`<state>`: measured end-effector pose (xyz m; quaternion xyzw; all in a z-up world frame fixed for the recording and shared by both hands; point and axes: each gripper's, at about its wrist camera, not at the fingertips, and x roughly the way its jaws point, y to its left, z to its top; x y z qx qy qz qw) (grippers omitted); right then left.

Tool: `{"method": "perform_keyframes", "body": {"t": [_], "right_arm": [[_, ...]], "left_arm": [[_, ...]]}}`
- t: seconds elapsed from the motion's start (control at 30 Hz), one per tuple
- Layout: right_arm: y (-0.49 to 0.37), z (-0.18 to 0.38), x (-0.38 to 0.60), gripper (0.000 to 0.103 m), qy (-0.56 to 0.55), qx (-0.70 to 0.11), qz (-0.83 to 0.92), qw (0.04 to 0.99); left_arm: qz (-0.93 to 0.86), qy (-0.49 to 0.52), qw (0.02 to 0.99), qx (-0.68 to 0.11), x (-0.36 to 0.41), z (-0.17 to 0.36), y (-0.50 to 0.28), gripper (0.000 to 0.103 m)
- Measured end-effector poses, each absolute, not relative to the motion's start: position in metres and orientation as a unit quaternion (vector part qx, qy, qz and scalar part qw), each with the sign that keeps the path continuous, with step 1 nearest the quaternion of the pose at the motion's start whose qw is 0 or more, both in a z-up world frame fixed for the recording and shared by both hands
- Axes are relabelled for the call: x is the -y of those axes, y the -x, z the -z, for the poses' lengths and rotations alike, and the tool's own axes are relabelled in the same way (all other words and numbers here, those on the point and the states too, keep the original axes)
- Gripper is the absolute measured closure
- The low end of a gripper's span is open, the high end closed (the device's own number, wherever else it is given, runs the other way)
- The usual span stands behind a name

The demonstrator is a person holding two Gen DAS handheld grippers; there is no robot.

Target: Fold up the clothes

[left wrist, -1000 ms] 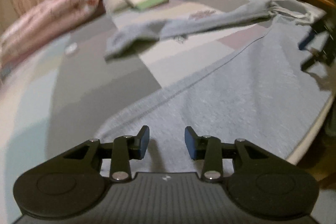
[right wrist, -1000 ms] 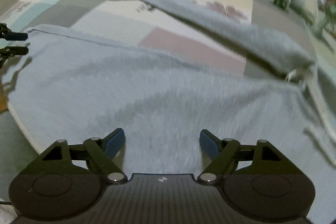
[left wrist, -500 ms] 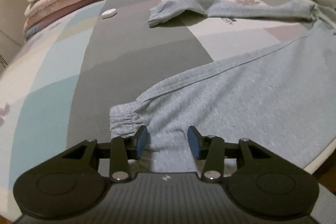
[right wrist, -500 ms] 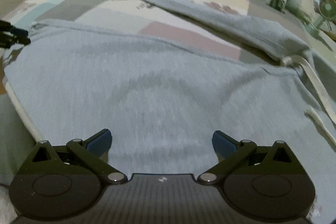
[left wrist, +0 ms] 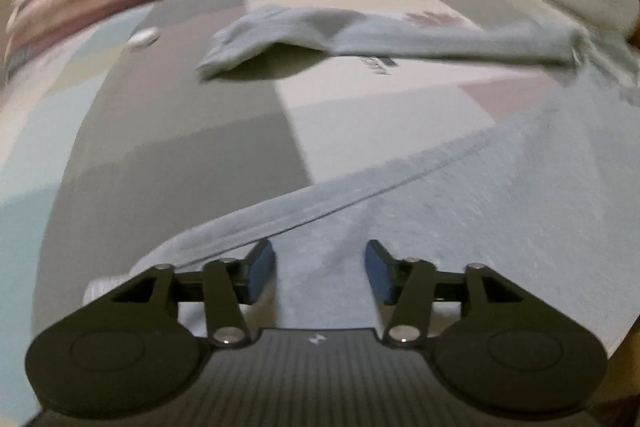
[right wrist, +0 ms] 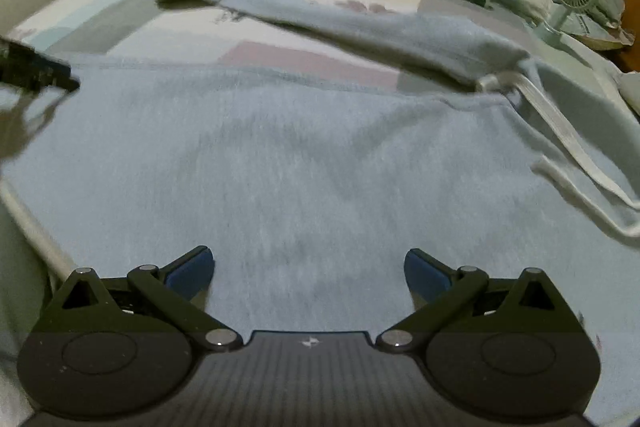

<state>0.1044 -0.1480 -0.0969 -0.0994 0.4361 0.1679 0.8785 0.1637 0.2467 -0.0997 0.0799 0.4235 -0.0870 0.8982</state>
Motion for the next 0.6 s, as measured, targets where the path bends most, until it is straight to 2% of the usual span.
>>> {"method": "perform_keyframes", "body": {"t": [0.03, 0.1, 0.17, 0.2, 0.23, 0.43, 0.6], "right_arm": [[-0.098, 0.097, 0.154, 0.000, 0.093, -0.438, -0.164, 0.879], [-0.088, 0.097, 0.165, 0.000, 0.085, -0.441, -0.159, 0.879], [-0.086, 0.093, 0.174, 0.000, 0.080, -0.446, -0.150, 0.879], [-0.087, 0.089, 0.179, 0.000, 0.071, -0.439, -0.147, 0.884], [-0.087, 0.085, 0.185, 0.000, 0.062, -0.432, -0.144, 0.888], [-0.105, 0.080, 0.217, 0.000, 0.060, -0.401, -0.107, 0.908], [-0.114, 0.081, 0.256, 0.000, 0.026, -0.397, -0.089, 0.913]], "left_arm": [[0.076, -0.078, 0.899, -0.424, -0.251, 0.100, -0.163, 0.047], [0.059, -0.092, 0.898, -0.427, -0.252, 0.100, -0.162, 0.038], [0.049, -0.086, 0.894, -0.436, -0.251, 0.096, -0.162, 0.038], [0.047, -0.092, 0.894, -0.436, -0.246, 0.091, -0.162, 0.045], [0.046, -0.097, 0.894, -0.435, -0.241, 0.087, -0.161, 0.046], [0.159, -0.091, 0.895, -0.408, -0.166, 0.049, -0.167, 0.044], [0.279, -0.073, 0.862, -0.416, -0.080, 0.052, -0.186, 0.041]]}}
